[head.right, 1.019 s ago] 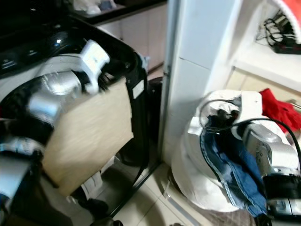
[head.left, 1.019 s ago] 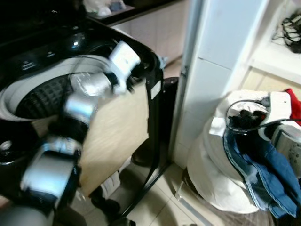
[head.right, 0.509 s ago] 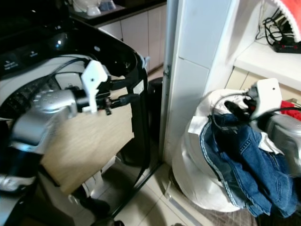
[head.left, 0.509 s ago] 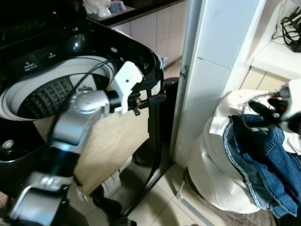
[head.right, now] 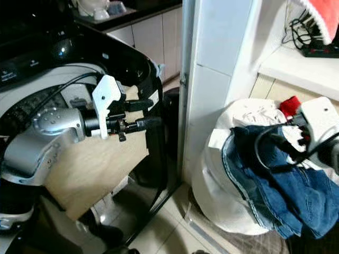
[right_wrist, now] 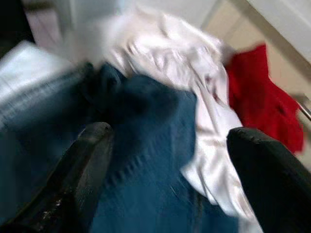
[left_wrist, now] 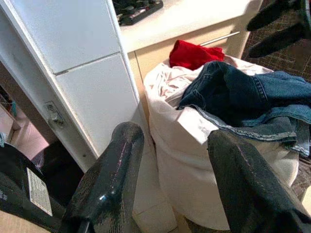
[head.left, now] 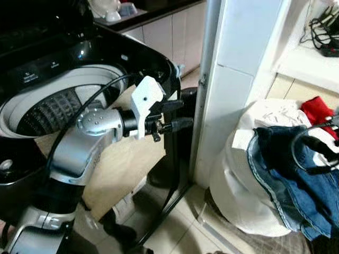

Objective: Clothes washing

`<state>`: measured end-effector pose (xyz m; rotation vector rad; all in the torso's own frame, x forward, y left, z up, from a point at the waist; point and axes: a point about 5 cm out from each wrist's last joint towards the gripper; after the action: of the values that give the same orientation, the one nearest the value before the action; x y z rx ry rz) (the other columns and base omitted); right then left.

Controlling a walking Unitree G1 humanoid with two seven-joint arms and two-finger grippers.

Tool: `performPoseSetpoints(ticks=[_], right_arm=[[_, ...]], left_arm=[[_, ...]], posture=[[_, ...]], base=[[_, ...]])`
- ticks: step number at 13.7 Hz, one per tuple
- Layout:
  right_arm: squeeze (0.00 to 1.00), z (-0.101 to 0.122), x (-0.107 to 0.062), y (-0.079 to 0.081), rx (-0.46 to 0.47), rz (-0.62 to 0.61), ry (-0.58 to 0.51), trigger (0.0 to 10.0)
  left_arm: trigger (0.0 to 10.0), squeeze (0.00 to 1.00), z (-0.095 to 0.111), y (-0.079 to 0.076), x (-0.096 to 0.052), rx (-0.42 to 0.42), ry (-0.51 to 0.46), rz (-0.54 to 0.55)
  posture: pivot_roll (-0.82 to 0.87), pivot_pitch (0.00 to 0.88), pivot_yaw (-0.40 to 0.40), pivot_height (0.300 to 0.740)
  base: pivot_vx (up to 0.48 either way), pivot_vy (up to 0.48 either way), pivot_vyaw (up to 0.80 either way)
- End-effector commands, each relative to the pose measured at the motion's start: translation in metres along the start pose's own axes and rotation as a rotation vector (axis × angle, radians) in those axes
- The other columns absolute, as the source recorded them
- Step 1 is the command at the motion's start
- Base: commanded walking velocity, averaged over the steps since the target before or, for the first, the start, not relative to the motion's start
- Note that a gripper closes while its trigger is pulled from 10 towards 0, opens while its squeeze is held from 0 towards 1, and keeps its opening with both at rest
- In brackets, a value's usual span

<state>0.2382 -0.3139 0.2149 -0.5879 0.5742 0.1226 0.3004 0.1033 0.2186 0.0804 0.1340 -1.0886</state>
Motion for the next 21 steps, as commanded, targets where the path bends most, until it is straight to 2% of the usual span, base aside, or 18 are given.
performPoseSetpoints(ticks=[1, 2, 3, 5, 6, 8, 10, 12, 13, 14, 15, 21], right_arm=[[1.00, 0.003, -0.005, 0.001, 0.009, 0.001, -0.010, 10.0], [0.83, -0.004, -0.002, 0.010, 0.061, 0.045, -0.007, 10.0], [0.00, -0.014, 0.004, 0.019, 0.107, 0.081, 0.005, 10.0], [0.00, -0.027, 0.014, 0.028, 0.131, 0.102, 0.038, 10.0], [0.00, -0.043, 0.027, 0.032, 0.133, 0.089, 0.092, 10.0], [0.00, -0.058, 0.035, 0.030, 0.035, 0.028, 0.178, 10.0], [0.00, -0.059, 0.039, 0.026, -0.001, -0.021, 0.174, 10.0], [0.00, -0.057, 0.046, 0.033, 0.067, 0.019, 0.126, 10.0], [0.00, -0.060, 0.049, 0.036, 0.064, 0.043, 0.126, 10.0], [0.00, -0.061, 0.051, 0.037, 0.056, 0.051, 0.121, 4.6], [0.00, -0.058, 0.051, 0.036, 0.067, 0.056, 0.103, 0.0], [0.00, -0.055, 0.048, 0.030, 0.071, 0.065, 0.092, 0.0]], left_arm=[[10.0, 0.00, -0.001, -0.002, 0.000, -0.007, 0.009, 0.001], [10.0, 0.00, -0.002, -0.007, 0.000, -0.020, 0.015, -0.013], [10.0, 0.00, -0.003, -0.012, 0.002, -0.029, 0.019, -0.031], [10.0, 0.00, -0.004, -0.016, 0.004, -0.031, 0.024, -0.043], [10.0, 0.00, -0.006, -0.020, 0.007, -0.040, 0.025, -0.060], [10.0, 0.00, -0.007, -0.025, 0.009, -0.053, 0.024, -0.074], [10.0, 0.00, -0.009, -0.029, 0.009, -0.064, 0.025, -0.082], [10.0, 0.00, -0.011, -0.031, 0.010, -0.067, 0.030, -0.081], [10.0, 0.00, -0.011, -0.032, 0.010, -0.070, 0.030, -0.085], [10.0, 0.00, -0.011, -0.033, 0.010, -0.070, 0.029, -0.084], [10.0, 0.00, -0.008, -0.032, 0.010, -0.069, 0.020, -0.078], [10.0, 0.00, -0.008, -0.035, 0.010, -0.073, 0.021, -0.097]], posture=[[-0.11, 0.010, 0.074, 0.740], [-0.11, 0.009, 0.075, 0.740], [-0.12, 0.004, 0.076, 0.740], [-0.12, 0.001, 0.075, 0.740], [-0.11, 0.002, 0.071, 0.740], [-0.11, 0.004, 0.069, 0.740], [-0.11, 0.005, 0.067, 0.740], [-0.11, 0.007, 0.069, 0.740], [-0.11, 0.007, 0.069, 0.740], [-0.11, 0.007, 0.069, 0.740], [-0.11, 0.007, 0.064, 0.740], [-0.11, 0.008, 0.060, 0.740]], base=[[0.000, 0.000, 0.00], [0.000, 0.000, 0.00], [0.000, 0.000, 0.00], [0.000, 0.000, 0.00], [0.000, 0.000, 0.00], [0.000, 0.000, 0.00], [0.000, 0.000, 0.00], [0.000, 0.000, 0.00], [0.000, 0.000, 0.00], [0.000, 0.000, 0.00], [0.000, 0.000, 0.00], [0.000, 0.000, 0.00]])
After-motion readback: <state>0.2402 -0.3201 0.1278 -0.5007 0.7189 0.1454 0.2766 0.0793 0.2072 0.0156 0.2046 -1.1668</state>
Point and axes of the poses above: a point about 5 cm out from each wrist's last joint towards the gripper, its own x axis pointing out of the wrist towards the gripper, its own z axis along the axis of the wrist's last joint, y = z × x, and after that the axes turned 11 degrees about -x, right-handed
